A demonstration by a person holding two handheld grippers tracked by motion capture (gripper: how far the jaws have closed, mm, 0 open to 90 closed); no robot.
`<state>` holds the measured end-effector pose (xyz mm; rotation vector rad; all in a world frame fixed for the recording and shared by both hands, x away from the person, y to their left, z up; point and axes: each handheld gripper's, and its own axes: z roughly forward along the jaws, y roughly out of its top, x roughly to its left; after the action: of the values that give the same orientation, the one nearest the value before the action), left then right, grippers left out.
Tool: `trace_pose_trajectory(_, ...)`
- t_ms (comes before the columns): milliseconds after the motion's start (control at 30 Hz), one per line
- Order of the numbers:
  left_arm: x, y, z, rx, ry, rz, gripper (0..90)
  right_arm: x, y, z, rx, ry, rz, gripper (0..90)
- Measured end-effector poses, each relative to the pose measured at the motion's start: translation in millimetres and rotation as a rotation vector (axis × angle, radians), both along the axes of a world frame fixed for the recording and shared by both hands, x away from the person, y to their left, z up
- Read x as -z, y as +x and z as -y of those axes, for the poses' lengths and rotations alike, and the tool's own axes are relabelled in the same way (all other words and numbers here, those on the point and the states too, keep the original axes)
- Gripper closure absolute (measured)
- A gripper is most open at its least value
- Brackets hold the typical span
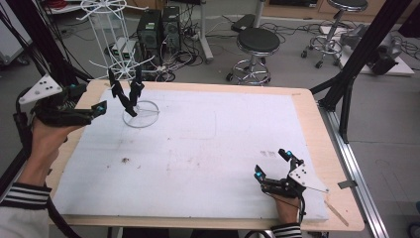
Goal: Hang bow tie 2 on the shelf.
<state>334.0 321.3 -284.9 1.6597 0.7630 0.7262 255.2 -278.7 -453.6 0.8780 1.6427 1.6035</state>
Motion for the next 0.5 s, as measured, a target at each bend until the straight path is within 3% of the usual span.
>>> trace_pose_trajectory(200, 29.5, -23.1, 0.5, 0.042, -0.027, 0.050, 10.1, -0.1, -0.7, -0.3, 0.001, -0.006, -0.002, 0.8)
trace_pose_trajectory(300, 45.5, -32.1, 5.1, 0.070, -0.015, 0.064, 10.1, -0.2, -0.7, -0.6, 0.003, -0.006, -0.005, 0.8)
trace_pose_trajectory(500, 77.8, -47.6, 11.9, 0.084, -0.025, 0.049, 10.1, -0.1, -0.3, -0.4, 0.003, -0.004, -0.003, 0.8)
